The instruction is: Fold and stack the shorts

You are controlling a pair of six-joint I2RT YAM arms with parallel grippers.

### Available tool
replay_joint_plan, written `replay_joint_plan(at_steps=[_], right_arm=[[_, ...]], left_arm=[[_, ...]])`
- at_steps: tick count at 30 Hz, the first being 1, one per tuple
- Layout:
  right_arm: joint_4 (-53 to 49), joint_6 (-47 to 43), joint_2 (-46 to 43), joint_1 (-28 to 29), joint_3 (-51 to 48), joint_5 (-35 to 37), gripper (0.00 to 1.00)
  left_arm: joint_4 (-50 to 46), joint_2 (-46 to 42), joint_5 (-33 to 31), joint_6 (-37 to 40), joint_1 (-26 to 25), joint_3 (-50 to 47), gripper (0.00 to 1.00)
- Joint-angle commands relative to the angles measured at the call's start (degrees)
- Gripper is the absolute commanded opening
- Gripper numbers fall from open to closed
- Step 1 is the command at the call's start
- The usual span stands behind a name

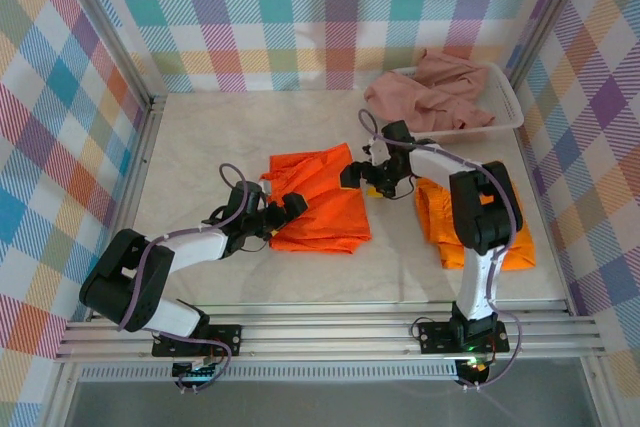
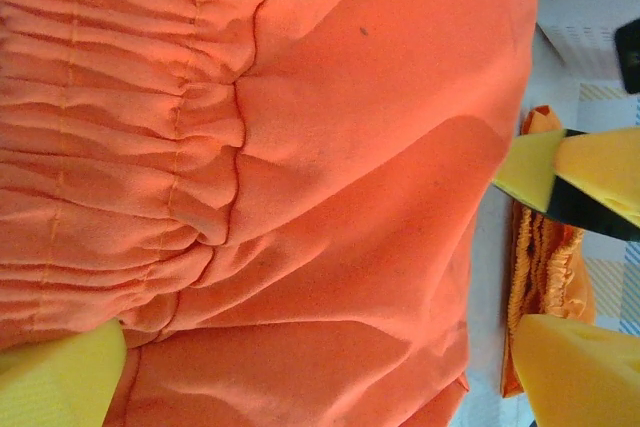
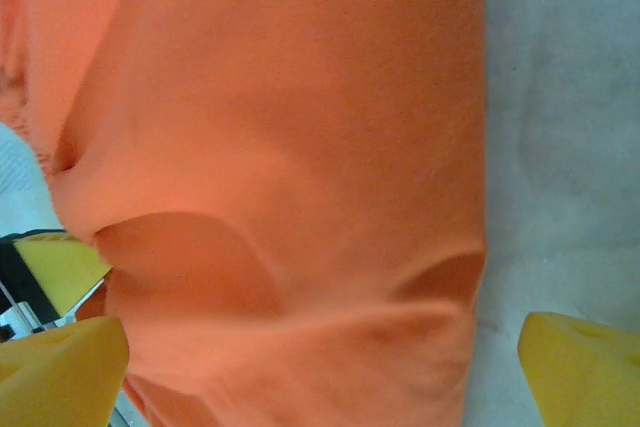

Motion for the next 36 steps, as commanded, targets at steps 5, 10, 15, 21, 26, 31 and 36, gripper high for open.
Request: replay_joint_plan(at_steps=[5,10,15,21,26,31,36], right_arm=[[-0.3,-0.6,4.8,-0.1,1.7,-6.8,0.92],[0.6,0.2,5.9,0.7,1.9,-10.5,0.85],[2.6,1.7,6.0,2.0,1.5,-12.4,0.81],[4.3,2.6,6.9,2.7,1.4,-11.8,0.71],[3.6,1.7,6.3,2.9,1.7,-9.5,0.42],[-1.4,-1.3,4.1,3.6,3.1,-4.0,0.16],[-10.3,-5.5,0.4,4.9,5.3,5.1,0.00]], left_arm=[[-5.5,2.8,-3.2,1.0,-0.1,-3.3,1.00],[-4.4,4.2,-2.8,0.6,-0.1,-3.2,1.00],[-4.0,4.7,-2.9,0.6,-0.1,-3.2,1.00],[-3.8,4.8,-2.8,0.6,-0.1,-3.2,1.00],[-4.0,4.2,-2.8,0.5,0.0,-3.3,1.00],[-4.4,0.6,-2.4,0.3,-0.1,-2.7,1.00],[-9.5,-7.8,-4.3,2.0,0.0,-0.3,1.00]])
